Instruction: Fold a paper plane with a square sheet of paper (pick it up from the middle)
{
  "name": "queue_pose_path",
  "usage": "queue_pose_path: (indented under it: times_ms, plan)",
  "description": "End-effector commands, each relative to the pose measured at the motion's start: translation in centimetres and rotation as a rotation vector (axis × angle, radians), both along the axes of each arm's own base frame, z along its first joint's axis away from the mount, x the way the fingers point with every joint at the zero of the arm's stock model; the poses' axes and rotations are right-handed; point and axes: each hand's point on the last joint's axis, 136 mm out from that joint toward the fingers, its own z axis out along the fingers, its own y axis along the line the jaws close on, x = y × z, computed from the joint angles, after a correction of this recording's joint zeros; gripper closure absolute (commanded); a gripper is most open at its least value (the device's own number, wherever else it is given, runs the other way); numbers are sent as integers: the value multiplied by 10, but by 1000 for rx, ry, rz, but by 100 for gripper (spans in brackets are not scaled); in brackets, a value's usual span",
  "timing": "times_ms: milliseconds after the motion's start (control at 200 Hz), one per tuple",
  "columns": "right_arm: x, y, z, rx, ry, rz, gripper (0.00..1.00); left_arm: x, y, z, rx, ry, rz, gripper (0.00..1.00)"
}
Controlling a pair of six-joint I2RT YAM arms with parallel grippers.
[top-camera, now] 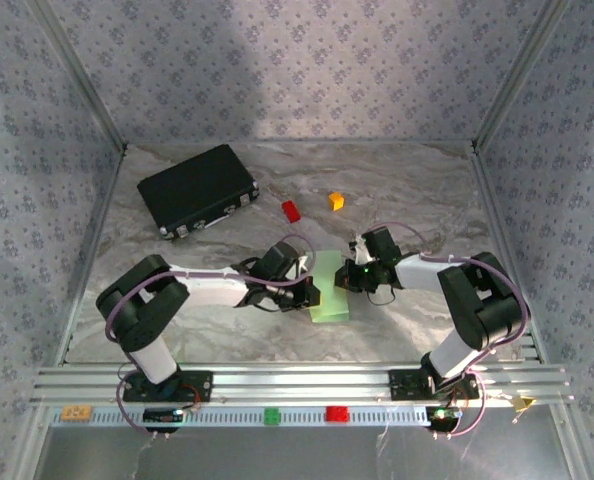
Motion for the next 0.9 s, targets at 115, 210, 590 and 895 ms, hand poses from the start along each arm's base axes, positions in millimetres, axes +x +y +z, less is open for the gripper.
queue_pose_path:
  times_ms: [115,210,590,895]
  plan:
    - [-31,-37,-41,-178,145,-61,100,-23,5,-33,67,73,-34,100]
    - [-31,-38,-40,-182,141,-63,100,-31,12,-44,124,80,-51,100]
    - [-32,-39,-41,-181,146,-66,100,-61,36,-59,212,52,-112,100]
    - [-31,-38,-41,-173,146,-64,100,-72,40,-50,177,20,-142,98]
